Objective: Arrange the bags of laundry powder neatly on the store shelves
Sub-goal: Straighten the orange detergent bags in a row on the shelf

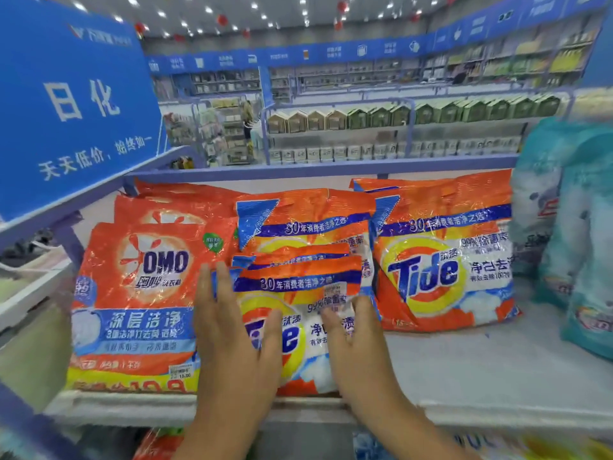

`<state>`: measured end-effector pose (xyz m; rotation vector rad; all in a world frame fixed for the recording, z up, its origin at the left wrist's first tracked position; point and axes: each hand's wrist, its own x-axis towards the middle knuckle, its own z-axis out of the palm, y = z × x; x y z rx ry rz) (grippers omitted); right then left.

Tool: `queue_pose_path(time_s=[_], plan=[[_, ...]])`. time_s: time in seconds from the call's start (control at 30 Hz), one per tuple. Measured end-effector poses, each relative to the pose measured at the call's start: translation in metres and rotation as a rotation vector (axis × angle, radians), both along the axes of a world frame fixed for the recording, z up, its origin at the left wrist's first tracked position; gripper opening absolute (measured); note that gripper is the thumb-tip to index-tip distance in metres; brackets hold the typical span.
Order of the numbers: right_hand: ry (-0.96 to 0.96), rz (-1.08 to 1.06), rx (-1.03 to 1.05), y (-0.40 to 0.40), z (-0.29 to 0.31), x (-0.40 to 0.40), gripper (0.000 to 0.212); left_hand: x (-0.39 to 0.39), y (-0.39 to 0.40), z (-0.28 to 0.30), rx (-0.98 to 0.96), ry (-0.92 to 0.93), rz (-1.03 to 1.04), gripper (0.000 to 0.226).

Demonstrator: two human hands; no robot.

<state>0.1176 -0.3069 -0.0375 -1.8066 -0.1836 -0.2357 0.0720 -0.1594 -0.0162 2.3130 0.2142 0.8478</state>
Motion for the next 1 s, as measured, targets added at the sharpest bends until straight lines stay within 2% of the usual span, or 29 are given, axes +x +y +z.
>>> queue_pose_path(time_s=[0.1,0.17,0.27,0.37,0.43,0.57,0.7,0.87,1.0], plan=[[0.048,0.008,-0.11,0.007,-0.001,0.004,0.017,0.014,0.002,-0.016,0.398,0.099,-0.07,0.077],[0.161,0.062,-0.131,-0.001,0.008,0.007,0.017,0.022,0.004,-0.021,0.464,0.169,-0.052,0.078],[0.108,-0.041,-0.078,-0.022,0.023,0.027,0.024,0.024,0.004,-0.021,0.464,0.142,-0.014,0.075],[-0.003,-0.189,-0.122,-0.036,0.039,0.059,0.029,0.033,-0.01,-0.015,0.485,0.081,-0.092,0.068],[0.071,-0.196,-0.178,-0.038,0.045,0.077,0.028,0.044,-0.017,-0.01,0.534,0.11,-0.116,0.063],[0.166,-0.123,-0.265,-0.033,0.045,0.097,0.039,0.057,-0.014,-0.012,0.531,0.247,-0.079,0.079],[0.243,-0.104,-0.094,-0.027,0.045,0.108,0.032,0.053,-0.015,-0.01,0.517,0.28,-0.075,0.085],[0.069,-0.188,0.016,-0.023,0.044,0.101,0.035,0.049,-0.016,-0.009,0.484,0.237,-0.079,0.091],[-0.141,-0.178,0.09,-0.027,0.061,0.093,0.03,0.046,-0.019,-0.013,0.456,0.194,-0.038,0.077]])
